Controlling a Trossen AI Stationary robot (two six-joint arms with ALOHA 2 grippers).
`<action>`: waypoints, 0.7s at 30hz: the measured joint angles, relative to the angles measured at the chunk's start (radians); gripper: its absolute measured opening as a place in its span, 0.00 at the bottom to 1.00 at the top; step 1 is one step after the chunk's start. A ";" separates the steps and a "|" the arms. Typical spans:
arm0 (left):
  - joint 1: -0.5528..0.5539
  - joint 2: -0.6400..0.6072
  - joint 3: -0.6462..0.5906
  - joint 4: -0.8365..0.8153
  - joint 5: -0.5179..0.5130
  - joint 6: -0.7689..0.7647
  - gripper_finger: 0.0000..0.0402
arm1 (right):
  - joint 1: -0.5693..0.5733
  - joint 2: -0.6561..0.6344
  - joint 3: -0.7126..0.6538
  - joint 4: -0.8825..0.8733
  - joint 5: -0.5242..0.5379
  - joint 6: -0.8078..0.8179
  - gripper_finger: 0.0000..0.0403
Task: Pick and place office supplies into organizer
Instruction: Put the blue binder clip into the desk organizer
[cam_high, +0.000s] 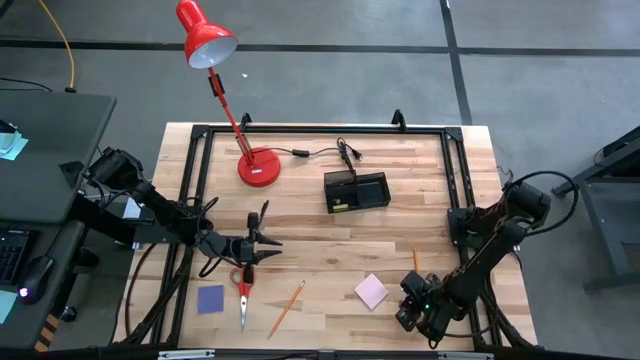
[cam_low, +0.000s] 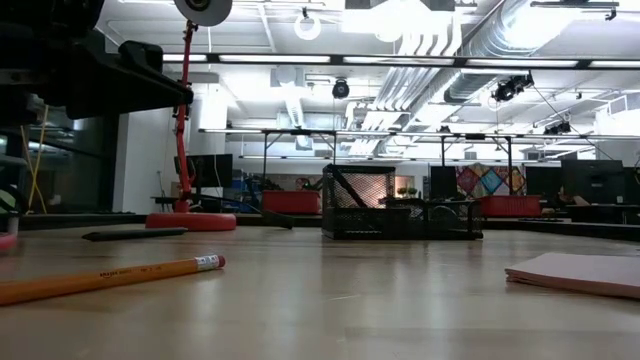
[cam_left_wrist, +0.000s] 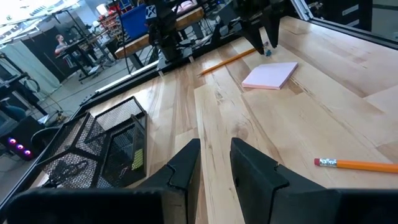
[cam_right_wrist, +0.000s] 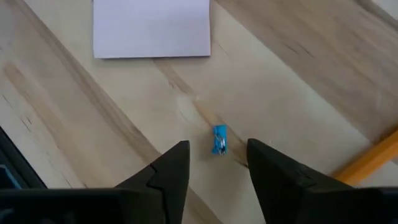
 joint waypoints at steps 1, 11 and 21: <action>0.000 0.000 0.000 0.000 0.000 0.000 0.20 | 0.000 0.000 0.000 -0.001 0.001 0.000 0.37; 0.000 0.000 0.000 0.000 -0.003 -0.001 0.20 | -0.010 0.000 0.000 -0.006 0.028 -0.003 0.13; 0.000 0.000 0.000 -0.024 -0.003 -0.008 0.20 | -0.021 0.000 0.000 -0.018 0.064 -0.022 0.01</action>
